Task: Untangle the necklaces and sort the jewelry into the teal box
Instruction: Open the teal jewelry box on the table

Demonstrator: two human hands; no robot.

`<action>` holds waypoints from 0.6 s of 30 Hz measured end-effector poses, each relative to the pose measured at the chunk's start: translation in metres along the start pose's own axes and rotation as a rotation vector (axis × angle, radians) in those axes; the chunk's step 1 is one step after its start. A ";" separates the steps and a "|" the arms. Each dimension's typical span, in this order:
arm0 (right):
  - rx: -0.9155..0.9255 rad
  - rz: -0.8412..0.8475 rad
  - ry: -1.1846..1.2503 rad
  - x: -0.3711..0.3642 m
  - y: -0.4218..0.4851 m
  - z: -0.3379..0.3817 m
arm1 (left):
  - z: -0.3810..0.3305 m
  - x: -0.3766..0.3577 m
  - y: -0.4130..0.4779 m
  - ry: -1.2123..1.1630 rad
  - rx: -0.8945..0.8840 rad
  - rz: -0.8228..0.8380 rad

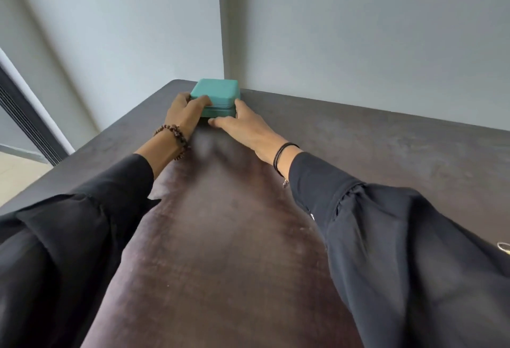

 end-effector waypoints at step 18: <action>-0.040 -0.188 0.096 -0.020 -0.170 0.026 | -0.016 0.077 -0.171 -0.046 0.081 -0.045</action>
Point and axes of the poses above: each hand's wrist, its own y-axis towards the middle knuckle, its own x-axis out of the back of the hand, z = x × y, the point moved 8 cm from there along y, towards the middle knuckle, and after that the axes turned 13 degrees about -y, right-handed, at the moved point
